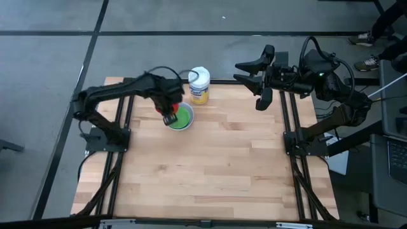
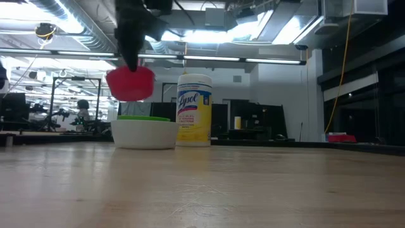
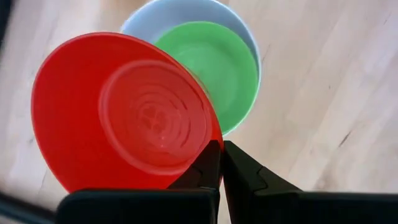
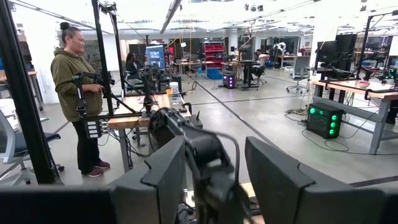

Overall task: Nest bowls inside each other
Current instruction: Stack the red bowl on top of the green bowl

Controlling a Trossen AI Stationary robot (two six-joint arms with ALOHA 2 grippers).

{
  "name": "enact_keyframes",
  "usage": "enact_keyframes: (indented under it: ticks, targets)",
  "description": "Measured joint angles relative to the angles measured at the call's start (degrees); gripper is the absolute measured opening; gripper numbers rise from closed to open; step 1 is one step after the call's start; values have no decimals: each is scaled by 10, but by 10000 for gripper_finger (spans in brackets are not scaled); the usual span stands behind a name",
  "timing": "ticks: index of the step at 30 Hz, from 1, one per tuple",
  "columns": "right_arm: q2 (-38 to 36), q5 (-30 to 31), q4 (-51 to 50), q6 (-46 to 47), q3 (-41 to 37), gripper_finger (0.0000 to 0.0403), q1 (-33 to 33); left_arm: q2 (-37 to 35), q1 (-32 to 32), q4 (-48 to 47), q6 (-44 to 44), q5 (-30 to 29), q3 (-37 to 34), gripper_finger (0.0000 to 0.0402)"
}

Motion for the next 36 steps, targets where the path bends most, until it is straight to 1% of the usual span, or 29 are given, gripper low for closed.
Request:
enact_keyframes:
  ticks: [7, 13, 27, 33, 36]
  targets:
    - [0, 0, 0, 2, 0, 167, 0, 65, -29, 86, 4, 12, 0, 2]
    - [0, 0, -1, 5, 0, 156, 0, 99, -32, 99, 13, 19, 0, 2]
    - [0, 0, -1, 7, 0, 172, 0, 104, -36, 92, 19, 25, 0, 2]
    - [0, 0, -1, 7, 0, 162, 0, 104, -36, 87, 20, 27, 0, 2]
    - [0, -10, -1, 7, 0, 156, 0, 104, -36, 87, 20, 35, 0, 2]
